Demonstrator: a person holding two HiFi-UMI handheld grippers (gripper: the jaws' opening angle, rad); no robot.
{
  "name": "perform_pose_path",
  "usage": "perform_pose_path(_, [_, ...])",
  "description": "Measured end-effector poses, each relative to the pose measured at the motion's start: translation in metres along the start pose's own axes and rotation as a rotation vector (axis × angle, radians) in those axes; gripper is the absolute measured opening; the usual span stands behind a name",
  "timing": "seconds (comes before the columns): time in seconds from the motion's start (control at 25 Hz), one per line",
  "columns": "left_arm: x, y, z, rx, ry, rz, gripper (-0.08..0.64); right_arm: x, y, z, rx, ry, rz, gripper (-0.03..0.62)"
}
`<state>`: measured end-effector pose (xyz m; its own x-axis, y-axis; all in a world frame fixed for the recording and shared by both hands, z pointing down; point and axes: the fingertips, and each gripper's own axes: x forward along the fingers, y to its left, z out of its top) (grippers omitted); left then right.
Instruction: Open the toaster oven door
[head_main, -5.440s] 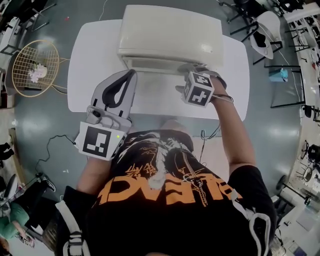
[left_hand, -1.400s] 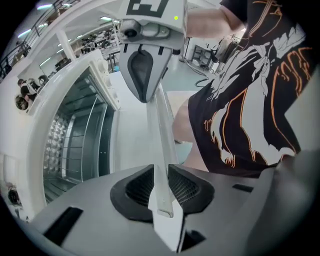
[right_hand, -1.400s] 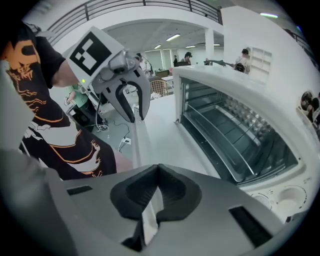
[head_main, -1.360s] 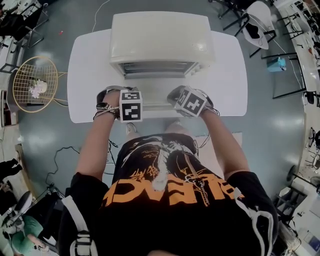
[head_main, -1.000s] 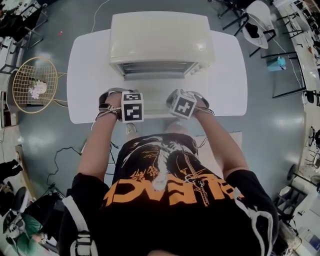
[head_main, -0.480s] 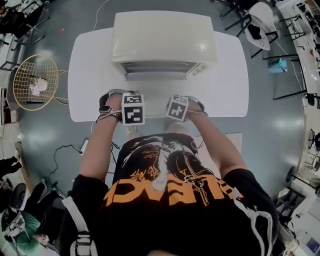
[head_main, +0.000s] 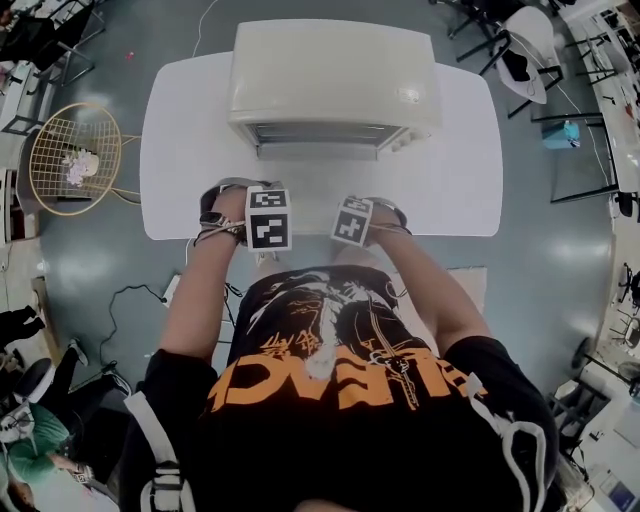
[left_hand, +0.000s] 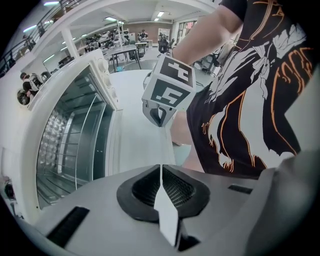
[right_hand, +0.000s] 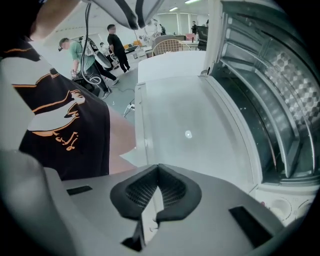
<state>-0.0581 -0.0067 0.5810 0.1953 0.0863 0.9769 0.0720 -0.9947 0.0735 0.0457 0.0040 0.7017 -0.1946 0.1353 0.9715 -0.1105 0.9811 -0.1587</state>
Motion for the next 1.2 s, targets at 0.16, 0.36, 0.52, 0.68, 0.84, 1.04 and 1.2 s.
perform_pose_path(0.16, [0.0, 0.002, -0.006, -0.007, 0.006, 0.004, 0.034, 0.002, -0.001, 0.003, -0.004, -0.007, -0.005, 0.012])
perform_pose_path(0.36, [-0.002, 0.006, -0.003, 0.003, -0.003, 0.021, 0.034, -0.003, -0.004, 0.007, 0.02, -0.05, -0.036, 0.012])
perform_pose_path(0.52, [-0.015, 0.026, 0.014, -0.034, -0.147, 0.164, 0.034, -0.04, -0.022, 0.028, 0.122, -0.256, -0.123, 0.012])
perform_pose_path(0.68, [-0.056, 0.059, 0.035, -0.212, -0.457, 0.409, 0.029, -0.095, -0.047, 0.051, 0.229, -0.509, -0.221, 0.012])
perform_pose_path(0.84, [-0.118, 0.069, 0.05, -0.369, -0.816, 0.547, 0.023, -0.167, -0.06, 0.072, 0.269, -0.759, -0.323, 0.012])
perform_pose_path(1.04, [-0.202, 0.073, 0.048, -0.51, -1.115, 0.717, 0.023, -0.268, -0.058, 0.088, 0.28, -1.044, -0.44, 0.012])
perform_pose_path(1.2, [-0.252, 0.063, 0.037, -0.593, -1.279, 0.811, 0.021, -0.332, -0.042, 0.087, 0.273, -1.236, -0.5, 0.012])
